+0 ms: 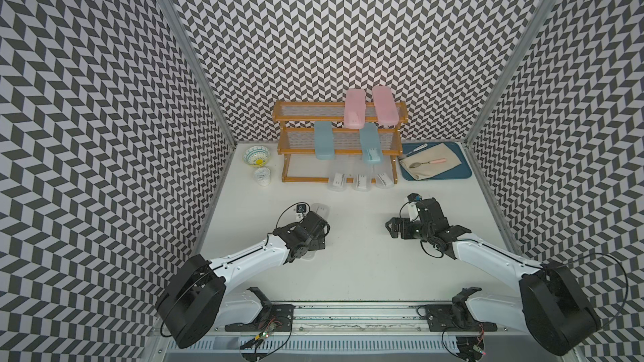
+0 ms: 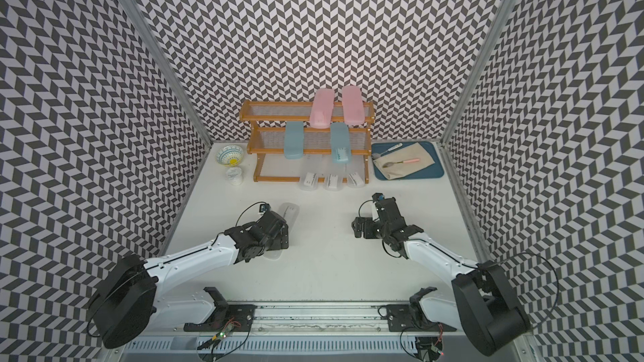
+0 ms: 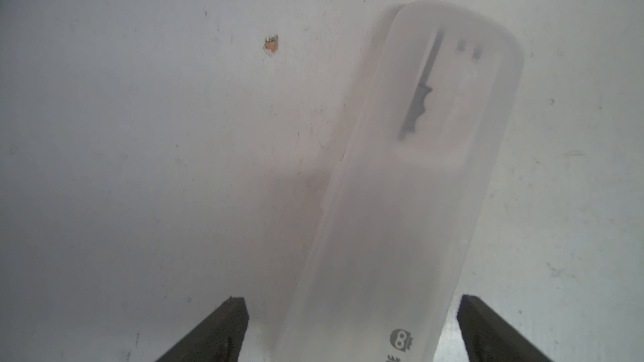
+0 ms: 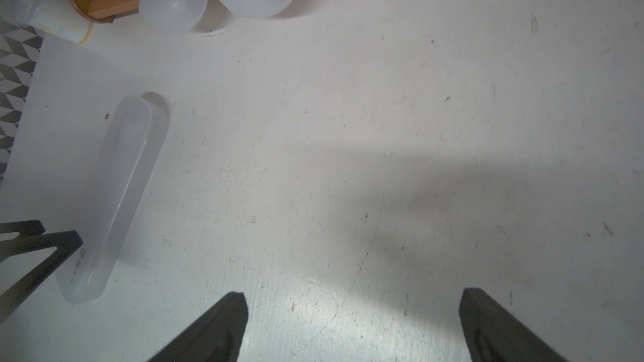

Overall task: Place the pencil cases on the shelf according to color
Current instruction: Pick up the pencil case from the center of the board.

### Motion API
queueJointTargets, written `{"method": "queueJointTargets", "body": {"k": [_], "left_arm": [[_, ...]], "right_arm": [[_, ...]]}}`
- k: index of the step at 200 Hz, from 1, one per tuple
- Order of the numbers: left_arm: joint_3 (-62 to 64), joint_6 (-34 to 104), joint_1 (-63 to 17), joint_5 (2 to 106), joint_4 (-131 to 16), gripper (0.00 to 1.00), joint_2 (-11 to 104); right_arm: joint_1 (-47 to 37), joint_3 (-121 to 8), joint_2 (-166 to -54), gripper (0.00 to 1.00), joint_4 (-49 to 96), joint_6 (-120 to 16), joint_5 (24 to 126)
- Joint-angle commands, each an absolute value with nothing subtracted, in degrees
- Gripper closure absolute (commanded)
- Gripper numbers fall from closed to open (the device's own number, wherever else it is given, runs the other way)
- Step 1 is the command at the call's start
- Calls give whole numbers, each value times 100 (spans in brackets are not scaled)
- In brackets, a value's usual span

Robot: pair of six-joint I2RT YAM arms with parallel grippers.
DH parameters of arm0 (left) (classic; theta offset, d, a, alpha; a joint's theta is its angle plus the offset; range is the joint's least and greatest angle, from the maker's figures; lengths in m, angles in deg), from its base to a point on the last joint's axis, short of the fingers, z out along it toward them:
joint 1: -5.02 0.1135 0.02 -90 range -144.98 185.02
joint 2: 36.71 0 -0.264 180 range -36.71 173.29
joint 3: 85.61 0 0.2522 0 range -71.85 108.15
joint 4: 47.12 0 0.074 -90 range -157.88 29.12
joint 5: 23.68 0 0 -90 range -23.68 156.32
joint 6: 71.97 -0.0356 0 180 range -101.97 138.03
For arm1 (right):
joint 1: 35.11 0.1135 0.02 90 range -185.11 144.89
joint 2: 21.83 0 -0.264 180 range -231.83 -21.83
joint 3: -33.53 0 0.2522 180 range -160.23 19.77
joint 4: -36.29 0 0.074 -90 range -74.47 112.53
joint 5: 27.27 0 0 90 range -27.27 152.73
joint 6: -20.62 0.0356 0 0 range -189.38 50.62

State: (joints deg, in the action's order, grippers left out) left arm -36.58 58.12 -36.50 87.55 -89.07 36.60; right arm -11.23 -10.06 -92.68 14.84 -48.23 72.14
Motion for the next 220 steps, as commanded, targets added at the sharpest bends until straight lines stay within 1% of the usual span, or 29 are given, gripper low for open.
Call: {"method": "queueJointTargets", "body": {"k": [1, 85, 126, 154, 173, 203, 208, 220], "left_arm": [[-3668, 5670, -3647, 8516, -8679, 1, 3739], [-4017, 5600, -3700, 7982, -8418, 1, 3790], [-4089, 5808, -3817, 8026, -8511, 1, 3856], [-3914, 5899, -4017, 8190, -8582, 2, 4209], [-3791, 6015, -4105, 8266, -8642, 9, 4473], [-3622, 6199, -4201, 8459, -8782, 34, 4591], [-3591, 6208, -4200, 8468, -8798, 35, 4591], [-3525, 6248, -4209, 8507, -8851, 35, 4528]], "right_arm": [[-1077, -1016, -9166, 0, 1557, -4855, 7110], [-1073, -955, -9206, 1, 1636, -4772, 7125], [-1063, -961, -9241, 0, 1666, -4767, 7107], [-1066, -953, -9267, 0, 1697, -4750, 7091], [-1053, -934, -9253, 0, 1681, -4741, 7056], [-1050, -874, -9153, 0, 1646, -4745, 6977], [-1050, -868, -9140, 0, 1640, -4753, 6961], [-1050, -857, -9119, 1, 1623, -4758, 6950]]}}
